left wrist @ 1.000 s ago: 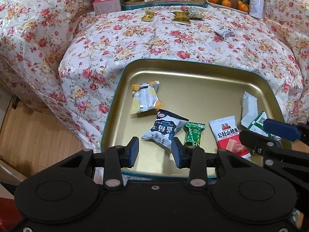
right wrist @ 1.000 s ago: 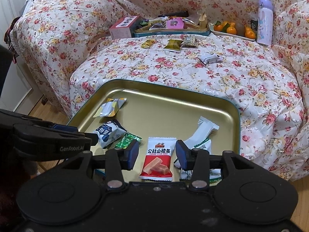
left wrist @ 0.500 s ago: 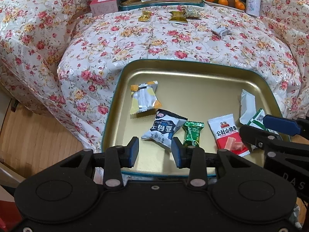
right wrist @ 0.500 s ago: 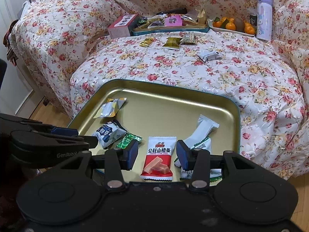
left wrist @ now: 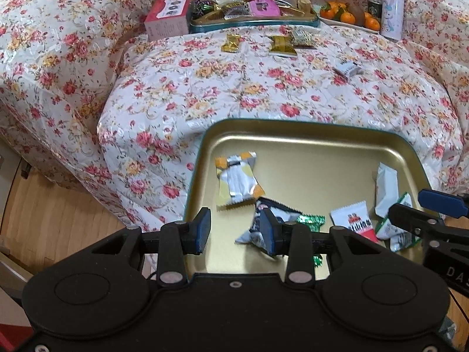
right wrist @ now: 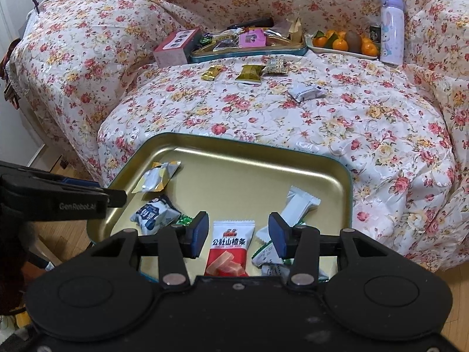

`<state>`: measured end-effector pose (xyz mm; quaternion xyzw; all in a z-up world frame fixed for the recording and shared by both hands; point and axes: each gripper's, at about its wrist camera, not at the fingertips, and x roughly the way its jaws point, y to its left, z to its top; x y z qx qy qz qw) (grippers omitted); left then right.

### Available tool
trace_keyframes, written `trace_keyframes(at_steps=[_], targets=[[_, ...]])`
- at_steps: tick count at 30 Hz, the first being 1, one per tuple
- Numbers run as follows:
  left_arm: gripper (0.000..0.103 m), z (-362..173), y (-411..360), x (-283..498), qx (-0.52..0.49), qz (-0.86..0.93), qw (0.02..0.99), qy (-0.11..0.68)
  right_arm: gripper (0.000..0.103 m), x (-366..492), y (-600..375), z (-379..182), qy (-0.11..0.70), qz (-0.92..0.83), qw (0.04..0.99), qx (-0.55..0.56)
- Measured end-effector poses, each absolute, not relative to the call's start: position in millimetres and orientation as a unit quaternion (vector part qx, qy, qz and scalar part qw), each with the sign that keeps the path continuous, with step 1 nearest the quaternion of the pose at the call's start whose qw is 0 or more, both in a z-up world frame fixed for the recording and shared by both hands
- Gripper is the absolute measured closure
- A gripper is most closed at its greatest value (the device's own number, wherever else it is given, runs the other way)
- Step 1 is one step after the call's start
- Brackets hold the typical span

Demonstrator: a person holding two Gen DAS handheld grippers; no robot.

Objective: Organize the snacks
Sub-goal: 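Move both open tools from the tray toward the snacks on the sofa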

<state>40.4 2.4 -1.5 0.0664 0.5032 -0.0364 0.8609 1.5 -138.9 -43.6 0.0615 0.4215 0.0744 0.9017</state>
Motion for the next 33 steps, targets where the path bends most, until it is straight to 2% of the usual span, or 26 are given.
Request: trace_keyframes(at_steps=[16,33], targets=[[0.057,4.9,6.0,87.5,0.058,-0.022,0.864,0.501,0.054,50.3,-166.2,-32.7,0.412,0.035,0.906,0.087],[0.057,-19.9,14.9,164.2,0.042,0.009,0.850,0.525,0.054,131.4,-181.5,-55.5,0.444,0.002,0.890,0.106]])
